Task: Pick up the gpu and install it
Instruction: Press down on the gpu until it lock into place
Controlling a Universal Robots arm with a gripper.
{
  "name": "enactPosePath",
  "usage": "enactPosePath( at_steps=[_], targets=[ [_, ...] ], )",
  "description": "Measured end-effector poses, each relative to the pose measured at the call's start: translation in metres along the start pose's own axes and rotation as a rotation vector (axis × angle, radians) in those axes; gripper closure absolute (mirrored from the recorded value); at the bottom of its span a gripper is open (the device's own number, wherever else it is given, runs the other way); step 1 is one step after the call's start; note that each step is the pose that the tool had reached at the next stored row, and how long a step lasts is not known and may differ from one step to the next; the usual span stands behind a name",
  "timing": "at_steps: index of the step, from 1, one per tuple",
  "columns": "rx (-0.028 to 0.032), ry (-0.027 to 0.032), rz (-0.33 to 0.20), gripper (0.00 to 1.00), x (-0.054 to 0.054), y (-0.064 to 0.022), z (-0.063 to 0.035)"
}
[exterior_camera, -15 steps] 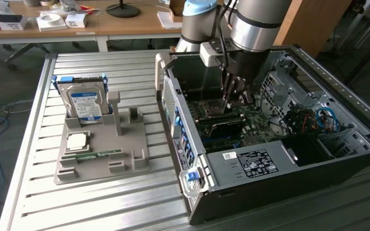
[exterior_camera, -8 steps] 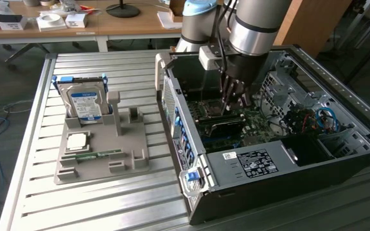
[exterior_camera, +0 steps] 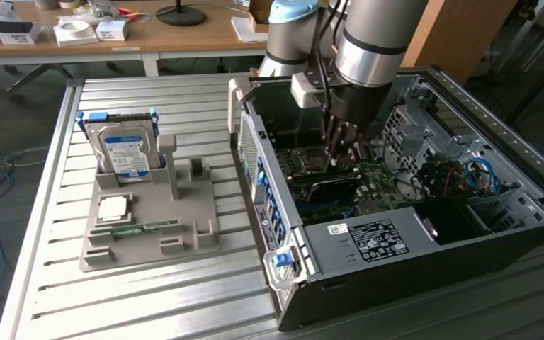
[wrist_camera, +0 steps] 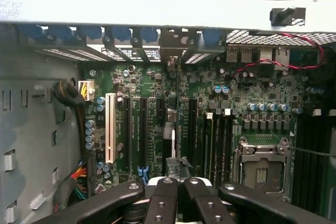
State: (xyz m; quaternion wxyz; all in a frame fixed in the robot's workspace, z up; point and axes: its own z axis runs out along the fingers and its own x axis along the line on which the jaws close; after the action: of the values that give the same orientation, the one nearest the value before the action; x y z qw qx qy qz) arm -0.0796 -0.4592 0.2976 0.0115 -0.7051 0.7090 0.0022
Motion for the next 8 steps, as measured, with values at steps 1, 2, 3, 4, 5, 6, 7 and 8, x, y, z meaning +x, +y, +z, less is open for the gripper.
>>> enactPosePath(
  at_steps=[1,2,3,4,5,6,7,8],
  targets=[
    [0.0,0.0001,0.0,0.89,-0.0009,0.0004,0.0002],
    [0.0,0.0001,0.0,0.89,-0.0021,0.0008,0.0005],
    [0.0,0.0001,0.0,0.89,-0.0034,0.0013,0.0008],
    [0.0,0.0,0.0,0.89,-0.0045,0.0018,0.0011],
    [-0.0001,0.0,0.001,0.89,-0.0048,0.002,0.0013],
    [-0.0001,0.0002,0.001,0.89,-0.0047,0.0021,0.0014],
    [-0.0001,0.0001,0.0,0.89,-0.0048,0.0021,0.0017],
    [-0.0001,0.0001,0.0,0.89,-0.0048,0.0021,0.002]
  ],
)
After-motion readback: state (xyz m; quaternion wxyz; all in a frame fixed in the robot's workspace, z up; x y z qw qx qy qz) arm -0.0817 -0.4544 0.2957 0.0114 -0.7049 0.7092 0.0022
